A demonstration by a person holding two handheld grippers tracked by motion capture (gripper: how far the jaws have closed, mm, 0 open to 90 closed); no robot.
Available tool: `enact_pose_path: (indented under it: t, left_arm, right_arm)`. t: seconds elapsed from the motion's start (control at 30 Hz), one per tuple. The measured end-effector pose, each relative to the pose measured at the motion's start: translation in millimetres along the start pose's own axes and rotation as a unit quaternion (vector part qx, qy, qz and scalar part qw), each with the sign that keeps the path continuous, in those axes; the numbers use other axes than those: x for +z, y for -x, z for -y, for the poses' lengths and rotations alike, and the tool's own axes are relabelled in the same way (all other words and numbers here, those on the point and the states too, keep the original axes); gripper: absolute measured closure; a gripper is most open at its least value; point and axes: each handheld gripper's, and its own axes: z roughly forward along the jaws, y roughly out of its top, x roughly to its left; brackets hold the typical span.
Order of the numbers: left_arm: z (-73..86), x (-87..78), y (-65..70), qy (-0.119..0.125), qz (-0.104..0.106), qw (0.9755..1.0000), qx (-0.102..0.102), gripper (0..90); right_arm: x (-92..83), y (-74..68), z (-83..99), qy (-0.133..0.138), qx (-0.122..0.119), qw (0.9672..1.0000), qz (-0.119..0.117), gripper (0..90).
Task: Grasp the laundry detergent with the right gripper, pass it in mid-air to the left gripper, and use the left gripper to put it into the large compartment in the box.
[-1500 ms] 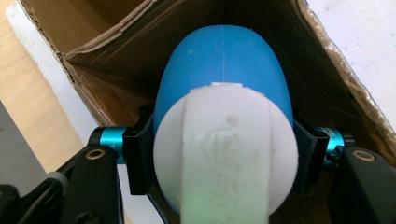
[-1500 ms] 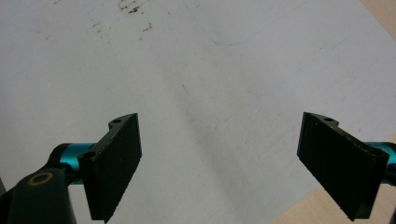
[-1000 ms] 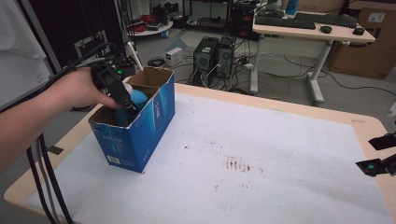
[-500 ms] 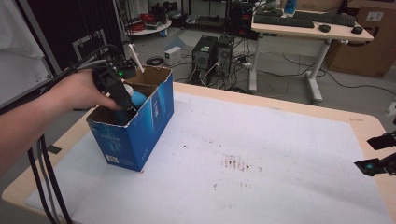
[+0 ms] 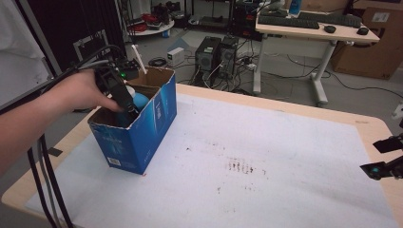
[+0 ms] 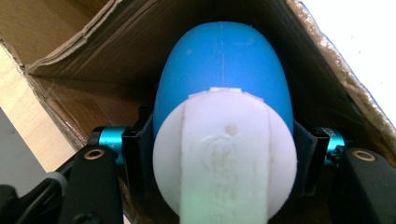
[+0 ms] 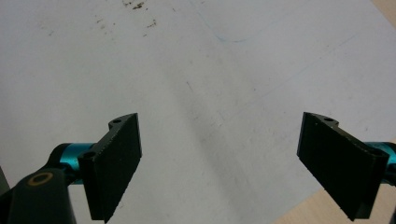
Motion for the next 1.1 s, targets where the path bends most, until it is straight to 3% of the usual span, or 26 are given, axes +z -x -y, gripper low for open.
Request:
enact_pose_path:
  t: [0.67,0.93,1.1]
  left_arm:
    - [-0.9,0.0,0.4,-0.004,0.001,1.0000,0.002,37.7]
    - [-2.3,-0.8,0.6,-0.004,-0.003,0.9999,0.013,37.2]
    - [-4.6,-6.6,-0.8,0.000,-0.015,0.9996,0.025,30.3]
  right_arm:
    - [1.2,0.3,-0.4,-0.002,-0.002,1.0000,-0.002,13.1]
    - [1.5,0.1,-0.6,-0.002,-0.003,1.0000,-0.003,13.1]
    - [1.2,-0.9,-0.2,-0.003,-0.004,1.0000,-0.004,13.1]
